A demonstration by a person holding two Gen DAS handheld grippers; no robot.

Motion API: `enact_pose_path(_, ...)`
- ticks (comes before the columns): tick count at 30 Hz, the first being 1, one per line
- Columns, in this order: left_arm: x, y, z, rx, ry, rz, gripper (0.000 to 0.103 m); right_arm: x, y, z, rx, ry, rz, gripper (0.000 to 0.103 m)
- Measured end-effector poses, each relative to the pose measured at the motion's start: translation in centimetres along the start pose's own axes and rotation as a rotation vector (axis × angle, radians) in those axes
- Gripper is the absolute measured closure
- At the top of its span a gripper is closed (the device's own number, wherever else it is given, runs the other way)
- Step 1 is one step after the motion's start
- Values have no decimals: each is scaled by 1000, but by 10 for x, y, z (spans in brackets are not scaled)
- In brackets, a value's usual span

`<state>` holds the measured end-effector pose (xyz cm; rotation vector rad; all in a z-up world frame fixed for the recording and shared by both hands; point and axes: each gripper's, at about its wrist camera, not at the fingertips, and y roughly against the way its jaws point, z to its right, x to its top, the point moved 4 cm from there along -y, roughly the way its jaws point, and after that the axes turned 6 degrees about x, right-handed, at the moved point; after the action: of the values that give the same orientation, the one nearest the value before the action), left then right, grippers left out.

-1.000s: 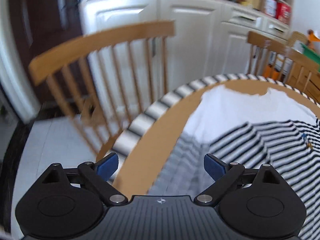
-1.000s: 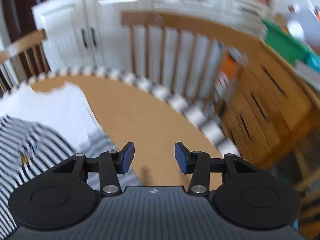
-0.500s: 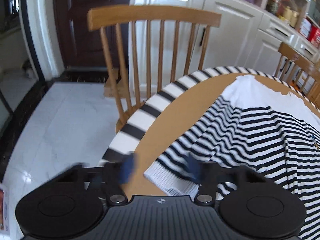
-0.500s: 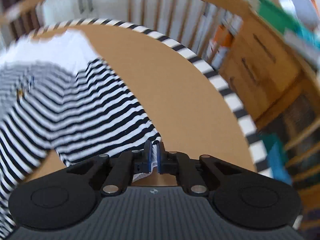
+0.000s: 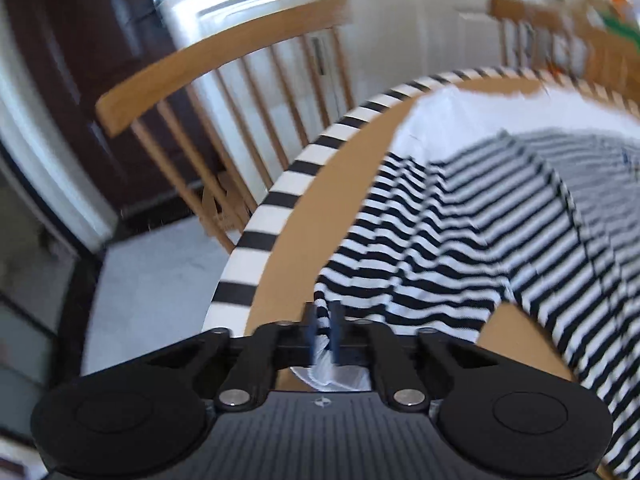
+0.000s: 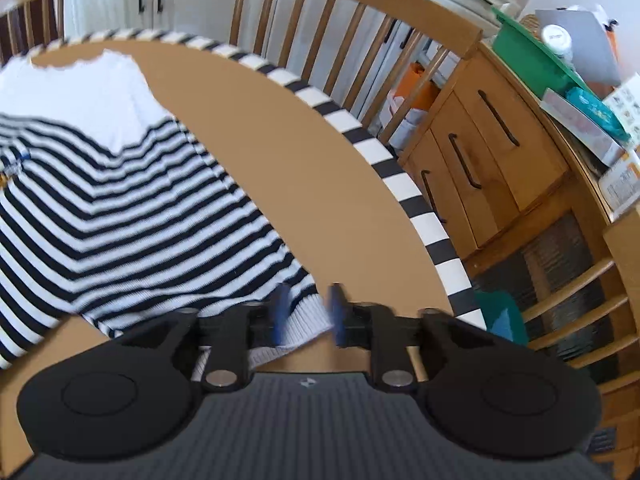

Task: Fold clothes

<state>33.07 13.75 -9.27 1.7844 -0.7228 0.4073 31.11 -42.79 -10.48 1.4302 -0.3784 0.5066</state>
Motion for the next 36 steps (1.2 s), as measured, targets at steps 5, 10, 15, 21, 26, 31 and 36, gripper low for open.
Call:
enact_pose_path(5, 2, -2, -3, 79, -3, -17, 100, 2, 15, -3, 21, 20, 32, 64)
enact_pose_path(10, -1, -8, -52, 184, 179, -53, 100, 0, 17, 10, -22, 1, 22, 65)
enact_pose_path(15, -1, -14, -59, 129, 230, -65, 84, -5, 29, 9, -1, -55, 56, 65)
enact_pose_path(21, -6, 29, -60, 144, 260, -10, 41, -27, 84, -33, 202, -45, 130, 63)
enact_pose_path(26, -49, 105, -31, 8, 313, 2, 25, -94, 117, -79, 368, -3, 60, 63)
enact_pose_path(31, -112, 177, 24, -122, 287, -33, 20, -158, 143, -105, 413, 41, -5, 62)
enact_pose_path(36, -166, 220, 74, -167, 261, -60, 19, -193, 175, -118, 422, 99, 32, 62)
